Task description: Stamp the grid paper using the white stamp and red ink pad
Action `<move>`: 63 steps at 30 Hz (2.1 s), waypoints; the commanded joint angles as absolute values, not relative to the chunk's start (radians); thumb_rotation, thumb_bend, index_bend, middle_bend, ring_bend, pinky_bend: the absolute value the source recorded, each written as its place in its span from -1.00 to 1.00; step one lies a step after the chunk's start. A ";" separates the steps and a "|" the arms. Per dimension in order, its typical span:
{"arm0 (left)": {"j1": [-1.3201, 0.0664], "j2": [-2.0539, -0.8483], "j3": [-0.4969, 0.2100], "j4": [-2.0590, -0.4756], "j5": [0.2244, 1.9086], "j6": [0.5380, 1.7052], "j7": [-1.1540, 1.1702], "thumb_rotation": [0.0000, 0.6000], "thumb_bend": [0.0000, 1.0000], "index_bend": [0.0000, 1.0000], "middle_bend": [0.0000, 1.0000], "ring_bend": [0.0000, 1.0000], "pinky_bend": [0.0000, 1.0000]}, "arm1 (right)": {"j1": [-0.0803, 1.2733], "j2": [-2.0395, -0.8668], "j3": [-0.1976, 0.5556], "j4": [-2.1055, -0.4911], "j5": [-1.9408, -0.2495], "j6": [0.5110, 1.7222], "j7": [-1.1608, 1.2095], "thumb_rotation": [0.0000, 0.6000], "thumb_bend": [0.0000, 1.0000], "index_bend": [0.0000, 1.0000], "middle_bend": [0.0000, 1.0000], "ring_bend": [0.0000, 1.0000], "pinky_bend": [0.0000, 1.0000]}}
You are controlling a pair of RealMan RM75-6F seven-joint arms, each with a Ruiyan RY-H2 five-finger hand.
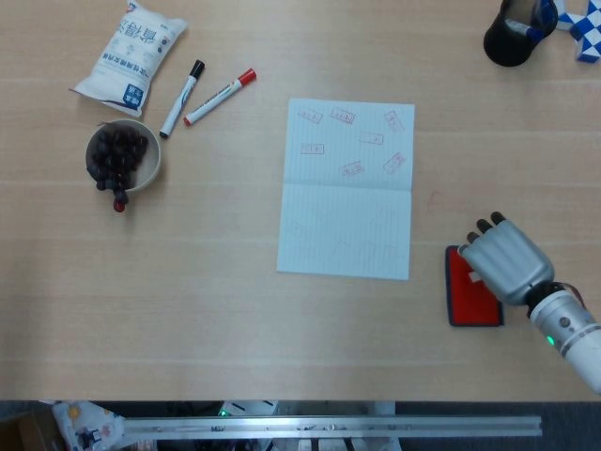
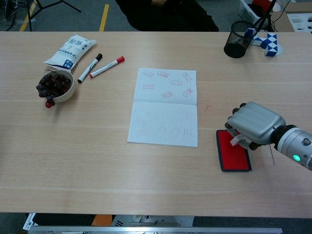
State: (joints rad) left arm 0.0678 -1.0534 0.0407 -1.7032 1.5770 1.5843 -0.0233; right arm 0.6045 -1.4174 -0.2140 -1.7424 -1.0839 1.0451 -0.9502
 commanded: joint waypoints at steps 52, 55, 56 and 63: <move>0.070 -1.041 0.040 -1.712 1.574 1.588 -0.028 1.00 -0.65 -0.71 -0.78 -0.68 -0.81 | 0.815 -1.629 -0.034 -1.734 -0.832 1.007 -1.083 1.00 -0.26 0.26 -0.05 -0.40 -0.42; 0.071 -1.041 0.040 -1.710 1.571 1.587 -0.030 1.00 -0.65 -0.71 -0.78 -0.68 -0.81 | 0.827 -1.639 -0.032 -1.733 -0.819 1.011 -1.088 1.00 -0.26 0.26 -0.05 -0.40 -0.42; 0.071 -1.041 0.040 -1.708 1.571 1.587 -0.031 1.00 -0.65 -0.71 -0.78 -0.68 -0.81 | 0.831 -1.642 -0.032 -1.732 -0.816 1.013 -1.091 1.00 -0.26 0.26 -0.05 -0.40 -0.42; 0.072 -1.042 0.040 -1.701 1.568 1.587 -0.037 1.00 -0.65 -0.71 -0.78 -0.68 -0.81 | 0.860 -1.658 -0.037 -1.730 -0.777 1.026 -1.124 1.00 -0.26 0.26 -0.05 -0.40 -0.42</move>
